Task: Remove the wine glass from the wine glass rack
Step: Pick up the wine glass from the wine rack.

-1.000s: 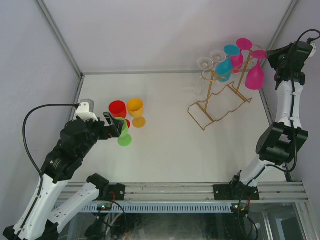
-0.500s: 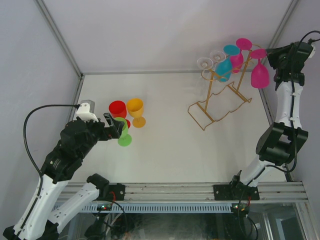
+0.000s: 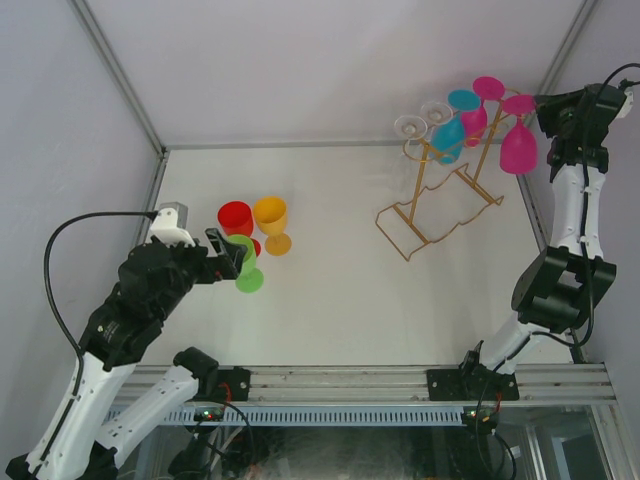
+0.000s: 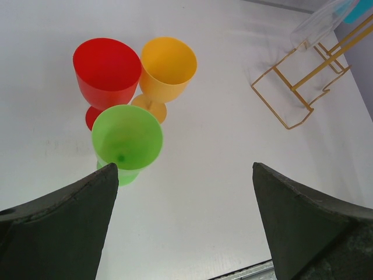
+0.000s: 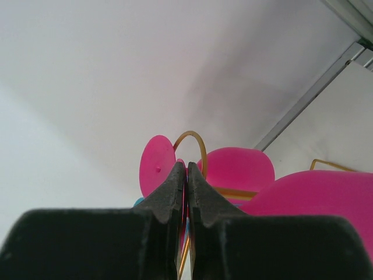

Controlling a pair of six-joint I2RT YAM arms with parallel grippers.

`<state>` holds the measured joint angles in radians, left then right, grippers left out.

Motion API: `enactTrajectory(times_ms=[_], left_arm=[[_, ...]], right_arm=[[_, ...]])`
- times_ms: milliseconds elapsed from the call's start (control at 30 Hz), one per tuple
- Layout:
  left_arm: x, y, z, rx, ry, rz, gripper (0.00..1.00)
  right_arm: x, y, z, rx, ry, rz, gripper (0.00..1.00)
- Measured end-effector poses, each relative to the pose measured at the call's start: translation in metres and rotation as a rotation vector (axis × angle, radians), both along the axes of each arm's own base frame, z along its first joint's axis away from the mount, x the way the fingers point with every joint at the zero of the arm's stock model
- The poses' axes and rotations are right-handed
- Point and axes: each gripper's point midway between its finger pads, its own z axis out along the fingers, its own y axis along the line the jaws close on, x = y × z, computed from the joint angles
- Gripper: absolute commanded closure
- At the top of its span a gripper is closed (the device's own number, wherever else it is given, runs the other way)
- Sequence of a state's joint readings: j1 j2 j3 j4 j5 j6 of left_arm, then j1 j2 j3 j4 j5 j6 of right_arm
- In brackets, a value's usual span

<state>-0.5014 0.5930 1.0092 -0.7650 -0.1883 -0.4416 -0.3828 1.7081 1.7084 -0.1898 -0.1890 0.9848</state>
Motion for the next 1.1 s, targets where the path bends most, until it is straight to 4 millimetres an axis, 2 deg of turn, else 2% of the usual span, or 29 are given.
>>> enactTrajectory(times_ms=[167, 533, 1100], left_arm=[[-0.002, 0.002, 0.001, -0.002, -0.005, 0.003, 0.0], [-0.002, 0.002, 0.001, -0.002, -0.006, 0.003, 0.0], [-0.002, 0.001, 0.001, -0.004, -0.005, 0.0, 0.0]], right_arm=[[-0.002, -0.001, 0.004, -0.001, -0.006, -0.012, 1.0], [-0.016, -0.001, 0.028, -0.031, -0.048, -0.038, 1.0], [-0.021, -0.008, 0.011, -0.062, 0.016, -0.071, 1.0]])
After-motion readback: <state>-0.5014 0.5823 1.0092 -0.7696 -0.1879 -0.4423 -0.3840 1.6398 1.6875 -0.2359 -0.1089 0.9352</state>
